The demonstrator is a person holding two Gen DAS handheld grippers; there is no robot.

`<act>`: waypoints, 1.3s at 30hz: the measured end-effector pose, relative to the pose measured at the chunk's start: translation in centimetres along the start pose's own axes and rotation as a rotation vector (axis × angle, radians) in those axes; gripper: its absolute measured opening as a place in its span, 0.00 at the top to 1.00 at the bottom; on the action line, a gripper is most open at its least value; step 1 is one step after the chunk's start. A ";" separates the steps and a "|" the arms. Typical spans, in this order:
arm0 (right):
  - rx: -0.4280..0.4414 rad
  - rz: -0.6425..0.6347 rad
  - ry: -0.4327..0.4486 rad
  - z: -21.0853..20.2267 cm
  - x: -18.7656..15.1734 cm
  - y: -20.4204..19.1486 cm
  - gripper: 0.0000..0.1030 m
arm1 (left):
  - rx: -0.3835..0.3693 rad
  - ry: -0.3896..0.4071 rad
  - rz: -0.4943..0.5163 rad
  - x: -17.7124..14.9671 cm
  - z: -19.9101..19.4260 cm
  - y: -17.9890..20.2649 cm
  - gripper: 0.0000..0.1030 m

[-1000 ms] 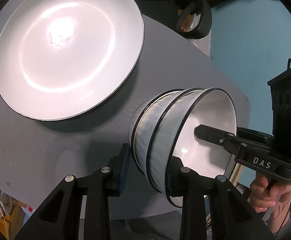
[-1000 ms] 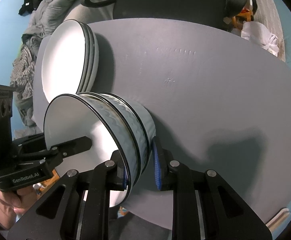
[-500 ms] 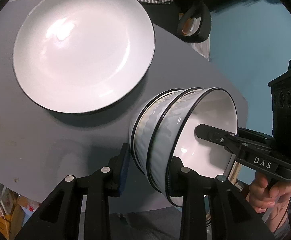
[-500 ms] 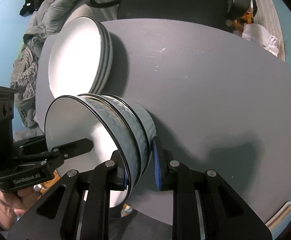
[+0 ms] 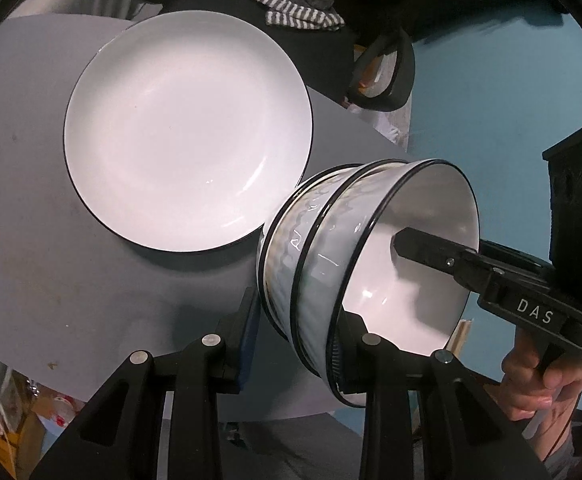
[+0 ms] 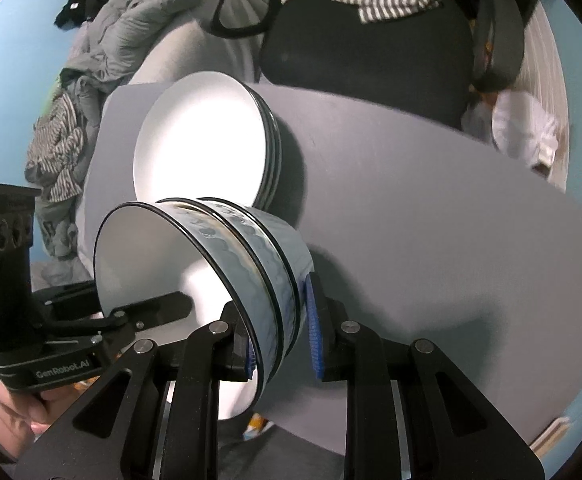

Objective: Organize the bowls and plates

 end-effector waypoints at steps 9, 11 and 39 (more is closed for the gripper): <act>-0.016 0.002 0.006 0.0 0.3 -0.3 0.79 | 0.009 -0.010 0.001 0.3 0.5 0.4 0.70; -0.012 0.004 0.013 -0.2 0.3 -0.6 0.79 | 0.014 -0.005 0.006 0.1 0.2 0.5 0.70; 0.069 -0.036 0.002 3.4 6.6 -4.8 0.79 | 0.097 0.066 -0.083 6.0 -2.4 -6.7 0.70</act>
Point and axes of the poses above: each gripper's, at about its wrist camera, not at the fingertips, and z roughly the way its jaws point, y to its right, x to its top, the point moved 9 cm from there along z, roughly the way its jaws point, and after that the axes turned 15 degrees about x, right-handed, at the moved point
